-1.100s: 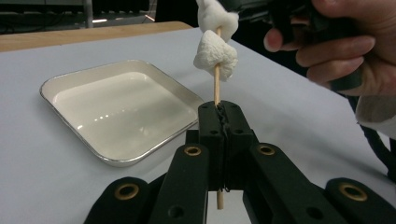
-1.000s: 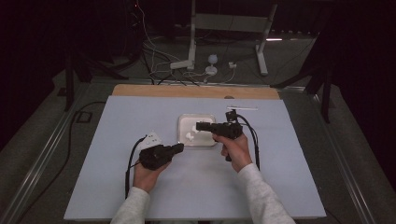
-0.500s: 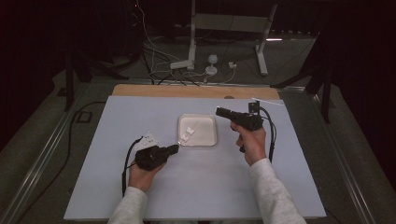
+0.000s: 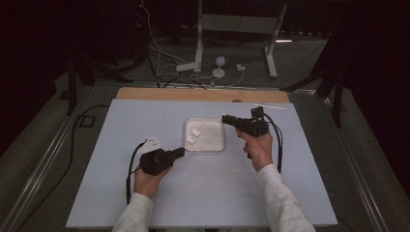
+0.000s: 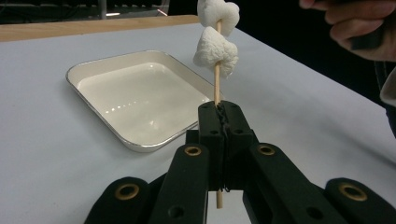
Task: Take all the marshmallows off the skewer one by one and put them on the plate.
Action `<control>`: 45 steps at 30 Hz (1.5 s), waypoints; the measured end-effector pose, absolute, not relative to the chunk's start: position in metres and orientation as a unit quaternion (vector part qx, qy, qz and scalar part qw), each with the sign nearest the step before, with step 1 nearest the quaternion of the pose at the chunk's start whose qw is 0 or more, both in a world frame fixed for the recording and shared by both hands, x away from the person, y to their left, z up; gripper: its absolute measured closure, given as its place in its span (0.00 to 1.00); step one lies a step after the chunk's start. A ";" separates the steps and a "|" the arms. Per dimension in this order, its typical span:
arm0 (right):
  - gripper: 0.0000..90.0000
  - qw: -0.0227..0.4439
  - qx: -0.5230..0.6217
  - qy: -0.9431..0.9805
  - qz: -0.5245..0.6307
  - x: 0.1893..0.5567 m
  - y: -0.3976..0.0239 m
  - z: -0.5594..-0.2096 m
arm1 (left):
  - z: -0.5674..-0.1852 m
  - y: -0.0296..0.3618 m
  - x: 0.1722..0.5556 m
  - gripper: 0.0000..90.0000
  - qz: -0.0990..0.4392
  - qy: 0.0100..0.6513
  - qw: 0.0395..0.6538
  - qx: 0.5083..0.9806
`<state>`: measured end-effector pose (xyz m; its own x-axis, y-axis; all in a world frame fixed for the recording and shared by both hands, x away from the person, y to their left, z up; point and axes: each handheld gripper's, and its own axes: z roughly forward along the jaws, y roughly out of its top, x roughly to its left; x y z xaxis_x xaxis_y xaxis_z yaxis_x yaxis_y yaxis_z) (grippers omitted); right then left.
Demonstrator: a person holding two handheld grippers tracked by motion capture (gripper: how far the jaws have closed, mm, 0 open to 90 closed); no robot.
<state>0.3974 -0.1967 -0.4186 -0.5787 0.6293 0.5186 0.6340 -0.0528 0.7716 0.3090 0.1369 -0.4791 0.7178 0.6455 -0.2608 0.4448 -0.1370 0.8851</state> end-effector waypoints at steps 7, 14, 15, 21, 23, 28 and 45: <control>0.88 -0.021 -0.464 -0.720 -0.516 0.404 -0.182 -0.435 | -0.480 0.138 0.310 1.00 0.087 0.369 0.552 0.743; 0.88 -0.027 -0.473 -0.735 -0.484 0.410 -0.170 -0.454 | -0.480 0.138 0.311 1.00 0.086 0.371 0.552 0.742; 0.88 -0.027 -0.473 -0.735 -0.484 0.410 -0.170 -0.454 | -0.480 0.138 0.311 1.00 0.086 0.371 0.553 0.741; 0.87 -0.034 -0.482 -0.747 -0.457 0.413 -0.163 -0.474 | -0.481 0.140 0.312 1.00 0.084 0.375 0.553 0.740; 0.87 -0.036 -0.484 -0.747 -0.454 0.414 -0.162 -0.476 | -0.482 0.140 0.312 1.00 0.084 0.375 0.553 0.739; 0.86 -0.035 -0.494 -0.749 -0.441 0.415 -0.161 -0.488 | -0.482 0.139 0.312 1.00 0.084 0.375 0.552 0.740; 0.19 0.004 -0.481 -0.747 -0.460 0.410 -0.167 -0.476 | -0.483 0.139 0.313 1.00 0.084 0.377 0.551 0.740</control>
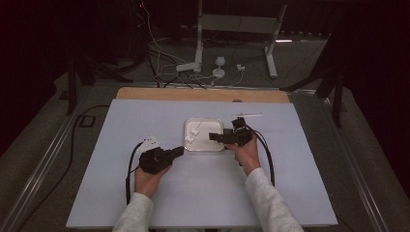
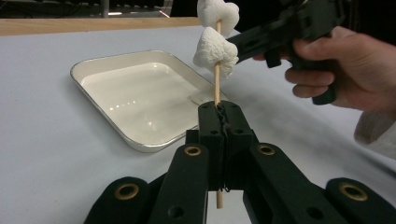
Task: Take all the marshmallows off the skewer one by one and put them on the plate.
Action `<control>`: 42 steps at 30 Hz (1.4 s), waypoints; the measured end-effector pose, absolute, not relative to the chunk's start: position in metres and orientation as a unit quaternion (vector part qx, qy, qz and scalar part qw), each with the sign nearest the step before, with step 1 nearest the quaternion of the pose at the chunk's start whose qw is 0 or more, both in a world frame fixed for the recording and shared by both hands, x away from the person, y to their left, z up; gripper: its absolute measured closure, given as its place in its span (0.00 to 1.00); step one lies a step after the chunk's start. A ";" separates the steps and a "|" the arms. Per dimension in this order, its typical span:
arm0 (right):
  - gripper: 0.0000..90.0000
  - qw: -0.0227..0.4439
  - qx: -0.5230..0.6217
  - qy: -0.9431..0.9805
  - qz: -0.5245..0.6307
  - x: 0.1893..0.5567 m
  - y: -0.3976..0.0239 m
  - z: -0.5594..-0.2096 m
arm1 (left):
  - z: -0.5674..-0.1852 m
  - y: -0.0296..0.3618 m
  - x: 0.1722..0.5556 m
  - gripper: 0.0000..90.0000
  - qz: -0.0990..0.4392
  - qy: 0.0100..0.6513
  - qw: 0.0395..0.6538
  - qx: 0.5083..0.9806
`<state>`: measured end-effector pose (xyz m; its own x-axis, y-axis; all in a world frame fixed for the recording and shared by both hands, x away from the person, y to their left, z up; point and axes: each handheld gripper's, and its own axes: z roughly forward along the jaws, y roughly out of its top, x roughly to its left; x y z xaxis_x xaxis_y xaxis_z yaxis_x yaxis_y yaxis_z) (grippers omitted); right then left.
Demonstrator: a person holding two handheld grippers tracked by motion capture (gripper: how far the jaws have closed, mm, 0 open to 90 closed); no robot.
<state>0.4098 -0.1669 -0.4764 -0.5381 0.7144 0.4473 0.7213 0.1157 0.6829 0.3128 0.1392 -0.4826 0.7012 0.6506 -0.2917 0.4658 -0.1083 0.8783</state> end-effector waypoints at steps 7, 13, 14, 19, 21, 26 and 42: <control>0.18 0.025 -0.462 -0.740 -0.489 0.403 -0.169 -0.465 | -0.483 0.139 0.313 1.00 0.084 0.378 0.551 0.739; 0.19 0.052 -0.440 -0.733 -0.516 0.397 -0.164 -0.456 | -0.484 0.138 0.314 1.00 0.082 0.377 0.549 0.741; 0.20 0.056 -0.437 -0.732 -0.520 0.396 -0.162 -0.455 | -0.484 0.138 0.314 1.00 0.082 0.377 0.549 0.741; 0.23 0.079 -0.423 -0.729 -0.533 0.394 -0.156 -0.451 | -0.484 0.137 0.314 1.00 0.080 0.376 0.550 0.741; 0.26 0.083 -0.416 -0.730 -0.536 0.393 -0.153 -0.451 | -0.484 0.137 0.313 1.00 0.079 0.376 0.552 0.740; 0.35 0.105 -0.402 -0.727 -0.547 0.391 -0.146 -0.450 | -0.484 0.136 0.313 1.00 0.076 0.373 0.557 0.738; 0.77 0.168 -0.398 -0.706 -0.561 0.392 -0.129 -0.453 | -0.483 0.134 0.312 1.00 0.069 0.358 0.570 0.736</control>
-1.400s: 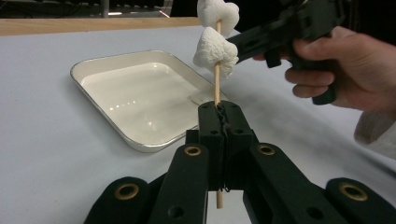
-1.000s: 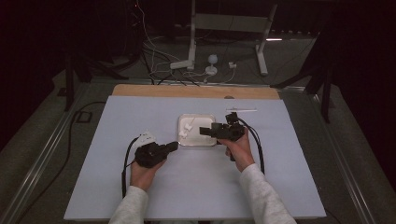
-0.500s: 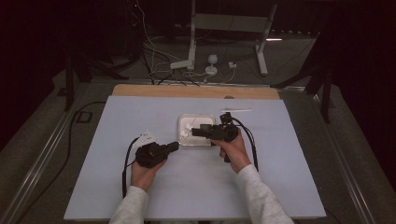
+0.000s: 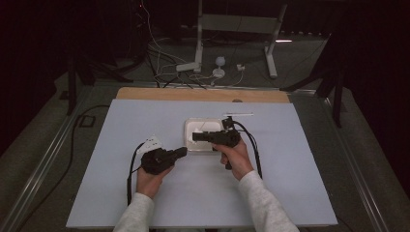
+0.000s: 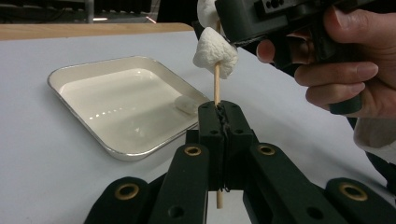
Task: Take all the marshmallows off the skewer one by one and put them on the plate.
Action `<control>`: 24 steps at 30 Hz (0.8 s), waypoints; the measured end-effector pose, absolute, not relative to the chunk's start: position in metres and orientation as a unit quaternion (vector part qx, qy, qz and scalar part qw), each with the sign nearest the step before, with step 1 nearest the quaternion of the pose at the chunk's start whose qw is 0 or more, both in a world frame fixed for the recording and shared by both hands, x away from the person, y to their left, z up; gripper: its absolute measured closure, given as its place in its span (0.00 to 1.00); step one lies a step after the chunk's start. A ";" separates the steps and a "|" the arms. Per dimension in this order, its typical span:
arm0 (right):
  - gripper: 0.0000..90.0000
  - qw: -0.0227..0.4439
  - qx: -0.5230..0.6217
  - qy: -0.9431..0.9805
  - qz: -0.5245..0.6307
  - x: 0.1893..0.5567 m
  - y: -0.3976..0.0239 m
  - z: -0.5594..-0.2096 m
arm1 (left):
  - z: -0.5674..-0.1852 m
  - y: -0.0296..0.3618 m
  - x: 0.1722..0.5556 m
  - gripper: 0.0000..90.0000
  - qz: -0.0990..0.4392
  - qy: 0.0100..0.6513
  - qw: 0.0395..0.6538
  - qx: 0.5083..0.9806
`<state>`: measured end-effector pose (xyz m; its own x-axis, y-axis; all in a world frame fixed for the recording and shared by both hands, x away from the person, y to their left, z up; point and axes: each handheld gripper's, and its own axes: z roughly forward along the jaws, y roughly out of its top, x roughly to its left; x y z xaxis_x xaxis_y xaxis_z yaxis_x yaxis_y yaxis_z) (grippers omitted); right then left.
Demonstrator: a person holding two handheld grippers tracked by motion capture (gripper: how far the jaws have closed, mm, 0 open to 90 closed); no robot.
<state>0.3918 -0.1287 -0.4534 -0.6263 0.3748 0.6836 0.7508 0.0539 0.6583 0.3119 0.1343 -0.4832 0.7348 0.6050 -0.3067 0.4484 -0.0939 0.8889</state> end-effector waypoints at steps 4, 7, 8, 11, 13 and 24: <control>0.85 0.165 -0.399 -0.702 -0.567 0.390 -0.130 -0.450 | -0.483 0.135 0.312 1.00 0.067 0.354 0.573 0.736; 0.86 0.157 -0.398 -0.703 -0.568 0.389 -0.131 -0.449 | -0.483 0.135 0.312 1.00 0.068 0.349 0.574 0.737; 0.87 0.157 -0.400 -0.702 -0.568 0.389 -0.132 -0.448 | -0.483 0.135 0.311 1.00 0.068 0.350 0.576 0.736; 0.87 0.157 -0.399 -0.697 -0.575 0.389 -0.134 -0.446 | -0.482 0.135 0.310 1.00 0.070 0.347 0.575 0.737; 0.87 0.159 -0.400 -0.693 -0.578 0.389 -0.136 -0.445 | -0.482 0.135 0.310 1.00 0.070 0.346 0.576 0.738; 0.88 0.145 -0.409 -0.676 -0.596 0.393 -0.150 -0.434 | -0.482 0.138 0.308 1.00 0.076 0.335 0.570 0.746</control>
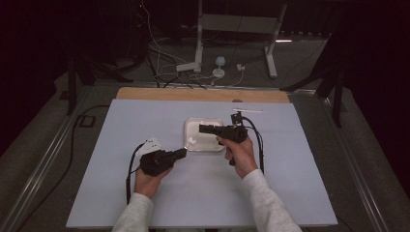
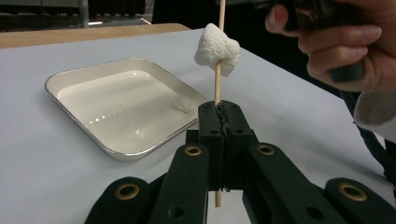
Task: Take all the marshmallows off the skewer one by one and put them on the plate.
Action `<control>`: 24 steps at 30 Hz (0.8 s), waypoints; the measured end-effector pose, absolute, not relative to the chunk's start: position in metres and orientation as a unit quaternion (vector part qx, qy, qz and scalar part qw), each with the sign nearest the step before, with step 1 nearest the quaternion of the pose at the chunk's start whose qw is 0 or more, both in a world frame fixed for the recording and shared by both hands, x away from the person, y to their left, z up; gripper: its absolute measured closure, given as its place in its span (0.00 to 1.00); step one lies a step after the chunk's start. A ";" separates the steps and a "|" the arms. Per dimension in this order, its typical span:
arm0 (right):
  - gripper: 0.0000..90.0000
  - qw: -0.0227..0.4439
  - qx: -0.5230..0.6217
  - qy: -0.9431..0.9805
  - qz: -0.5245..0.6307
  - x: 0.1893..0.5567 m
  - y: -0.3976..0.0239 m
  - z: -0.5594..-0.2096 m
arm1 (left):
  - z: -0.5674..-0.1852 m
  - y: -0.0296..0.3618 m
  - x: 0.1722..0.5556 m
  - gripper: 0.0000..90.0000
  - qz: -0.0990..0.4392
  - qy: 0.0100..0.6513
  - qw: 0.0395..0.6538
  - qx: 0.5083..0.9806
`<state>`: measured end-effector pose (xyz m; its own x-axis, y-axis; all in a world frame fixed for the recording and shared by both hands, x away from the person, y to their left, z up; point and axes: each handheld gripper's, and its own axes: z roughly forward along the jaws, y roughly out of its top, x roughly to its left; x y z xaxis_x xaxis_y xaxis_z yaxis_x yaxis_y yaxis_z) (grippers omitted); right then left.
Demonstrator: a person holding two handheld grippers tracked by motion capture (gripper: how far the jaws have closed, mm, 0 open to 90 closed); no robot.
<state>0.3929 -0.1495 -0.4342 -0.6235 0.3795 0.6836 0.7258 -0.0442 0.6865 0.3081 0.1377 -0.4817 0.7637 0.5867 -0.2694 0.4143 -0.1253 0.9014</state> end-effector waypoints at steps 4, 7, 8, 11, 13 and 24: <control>0.88 0.134 -0.412 -0.670 -0.603 0.394 -0.156 -0.428 | -0.482 0.138 0.307 1.00 0.078 0.335 0.564 0.751; 0.88 0.124 -0.415 -0.662 -0.611 0.397 -0.164 -0.422 | -0.483 0.140 0.308 1.00 0.082 0.341 0.557 0.753; 0.88 0.119 -0.416 -0.662 -0.612 0.397 -0.167 -0.420 | -0.484 0.142 0.308 1.00 0.081 0.345 0.558 0.751; 0.87 0.098 -0.420 -0.667 -0.608 0.398 -0.175 -0.414 | -0.484 0.144 0.309 1.00 0.082 0.352 0.563 0.743; 0.87 0.081 -0.422 -0.678 -0.596 0.398 -0.177 -0.414 | -0.483 0.144 0.309 1.00 0.083 0.354 0.564 0.741; 0.84 0.046 -0.435 -0.713 -0.549 0.402 -0.171 -0.430 | -0.484 0.145 0.310 1.00 0.082 0.362 0.566 0.736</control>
<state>0.4017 -0.1710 -0.4301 -0.6174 0.5698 0.5424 0.6701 0.0198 0.7420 0.3103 0.1446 -0.4837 0.7253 0.6248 -0.2890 0.4400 -0.0978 0.8927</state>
